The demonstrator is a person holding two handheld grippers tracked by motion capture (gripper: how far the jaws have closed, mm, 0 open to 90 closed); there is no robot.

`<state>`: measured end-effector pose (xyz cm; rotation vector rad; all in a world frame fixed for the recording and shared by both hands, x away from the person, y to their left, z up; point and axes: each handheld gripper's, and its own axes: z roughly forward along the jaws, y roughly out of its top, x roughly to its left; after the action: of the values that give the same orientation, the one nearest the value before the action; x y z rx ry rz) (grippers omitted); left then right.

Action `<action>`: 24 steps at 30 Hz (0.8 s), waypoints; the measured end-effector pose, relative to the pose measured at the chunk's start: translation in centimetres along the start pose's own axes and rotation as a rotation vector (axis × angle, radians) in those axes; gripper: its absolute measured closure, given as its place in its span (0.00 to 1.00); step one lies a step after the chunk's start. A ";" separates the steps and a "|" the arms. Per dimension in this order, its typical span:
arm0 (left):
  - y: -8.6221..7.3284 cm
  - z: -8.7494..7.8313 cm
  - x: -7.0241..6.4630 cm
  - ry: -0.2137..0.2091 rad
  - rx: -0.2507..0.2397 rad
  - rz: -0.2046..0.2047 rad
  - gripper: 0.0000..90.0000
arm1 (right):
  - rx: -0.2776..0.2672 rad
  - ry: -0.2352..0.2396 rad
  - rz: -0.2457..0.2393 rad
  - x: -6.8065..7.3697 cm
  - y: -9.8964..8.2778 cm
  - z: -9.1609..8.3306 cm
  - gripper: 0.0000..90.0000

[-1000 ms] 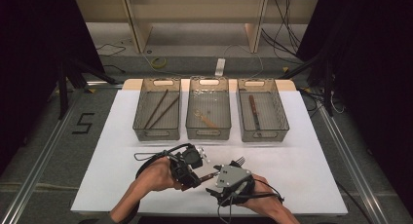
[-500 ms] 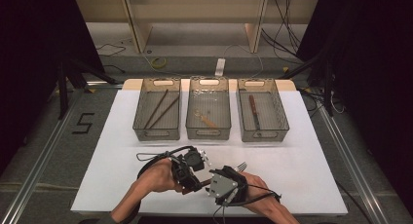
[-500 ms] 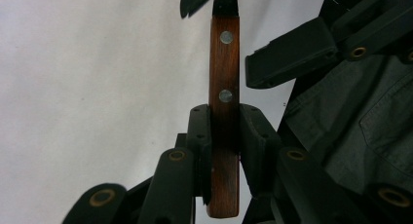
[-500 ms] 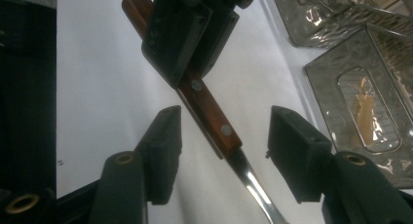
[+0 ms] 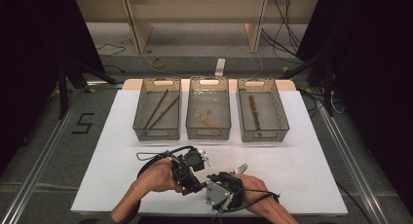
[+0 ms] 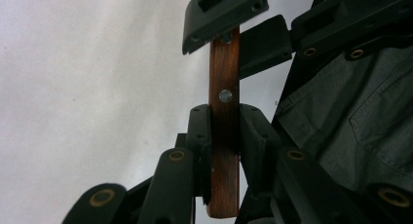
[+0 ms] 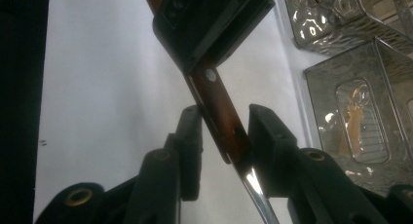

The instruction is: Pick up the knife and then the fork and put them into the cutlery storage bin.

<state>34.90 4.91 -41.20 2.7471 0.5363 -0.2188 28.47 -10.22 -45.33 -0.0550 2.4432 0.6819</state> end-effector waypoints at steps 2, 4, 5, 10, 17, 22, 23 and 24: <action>0.0 0.0 0.0 -0.002 0.000 0.002 0.84 | 0.006 0.002 -0.015 0.0 0.0 0.0 0.77; 0.0 0.1 0.1 -0.005 0.001 0.004 0.84 | 0.008 0.000 -0.039 0.1 0.0 0.0 0.79; 0.0 0.1 0.1 -0.008 0.000 0.004 0.84 | 0.013 0.006 -0.052 0.1 0.0 0.1 0.80; -0.1 -0.2 0.1 -0.013 -0.022 0.020 0.83 | 0.025 0.011 -0.095 0.2 -0.1 0.1 0.83; -0.3 -0.4 0.5 -0.015 -0.067 0.040 0.81 | 0.042 0.032 -0.118 0.3 -0.2 0.1 0.87; -0.8 -1.3 0.9 0.037 -0.103 0.007 0.58 | 0.048 0.052 -0.100 0.3 -0.5 0.1 0.87; -1.0 -1.6 1.1 0.045 -0.113 -0.002 0.55 | 0.046 0.055 -0.101 0.2 -0.6 0.1 0.87; -1.2 -1.9 1.2 0.050 -0.128 -0.014 0.50 | 0.060 0.056 -0.110 0.0 -0.7 -0.1 0.87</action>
<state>35.75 6.99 -40.07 2.6309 0.5625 -0.1152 28.58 -10.84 -45.58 -0.1850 2.4913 0.5658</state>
